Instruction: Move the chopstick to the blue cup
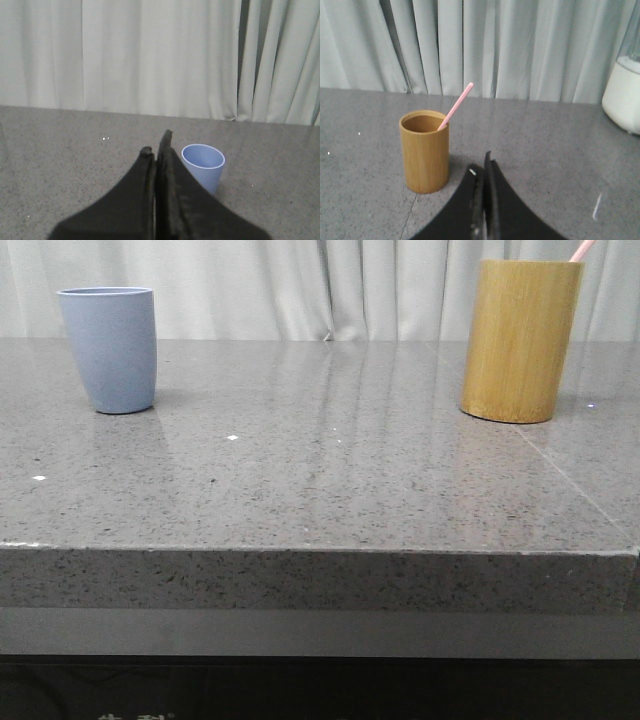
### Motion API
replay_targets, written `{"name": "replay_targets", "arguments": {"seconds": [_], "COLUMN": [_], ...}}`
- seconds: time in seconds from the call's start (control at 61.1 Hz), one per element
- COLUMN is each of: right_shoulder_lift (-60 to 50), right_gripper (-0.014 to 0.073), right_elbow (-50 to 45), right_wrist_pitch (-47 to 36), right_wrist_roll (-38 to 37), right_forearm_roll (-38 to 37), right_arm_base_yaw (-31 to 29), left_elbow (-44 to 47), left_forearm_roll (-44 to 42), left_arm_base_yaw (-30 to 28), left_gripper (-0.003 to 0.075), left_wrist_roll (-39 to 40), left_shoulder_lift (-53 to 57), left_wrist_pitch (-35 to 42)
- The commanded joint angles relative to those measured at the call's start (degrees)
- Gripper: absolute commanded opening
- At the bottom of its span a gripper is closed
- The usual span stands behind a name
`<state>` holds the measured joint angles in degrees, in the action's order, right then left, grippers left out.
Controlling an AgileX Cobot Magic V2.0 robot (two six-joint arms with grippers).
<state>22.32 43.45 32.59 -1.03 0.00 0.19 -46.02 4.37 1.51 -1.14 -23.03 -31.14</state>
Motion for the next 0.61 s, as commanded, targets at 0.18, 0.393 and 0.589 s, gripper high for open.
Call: {"name": "replay_targets", "arguments": {"seconds": [0.18,0.393,0.589], "right_shoulder_lift": [11.49,16.98,19.90], "right_gripper": [-0.0068,-0.0068,0.0017], "right_elbow": [5.35,5.35,5.35], "right_wrist_pitch": [2.84,4.38,4.72], "right_wrist_roll": [0.15,0.15,0.49], "right_forearm_roll": [-1.14,-1.14,-1.14], "right_arm_base_yaw": [-0.23,-0.19,-0.03], "left_elbow": [-4.14,-3.79,-3.79], "left_forearm_roll": [0.17,0.18,-2.09], "left_arm_base_yaw": [-0.01,-0.01,-0.01], "left_gripper": [-0.0019,-0.0019,-0.0005], "left_wrist_roll": [0.31,0.31,0.20], "left_shoulder_lift": [-8.92,-12.78,-14.90], "left_wrist_pitch": [-0.27,-0.39,-0.39]}}
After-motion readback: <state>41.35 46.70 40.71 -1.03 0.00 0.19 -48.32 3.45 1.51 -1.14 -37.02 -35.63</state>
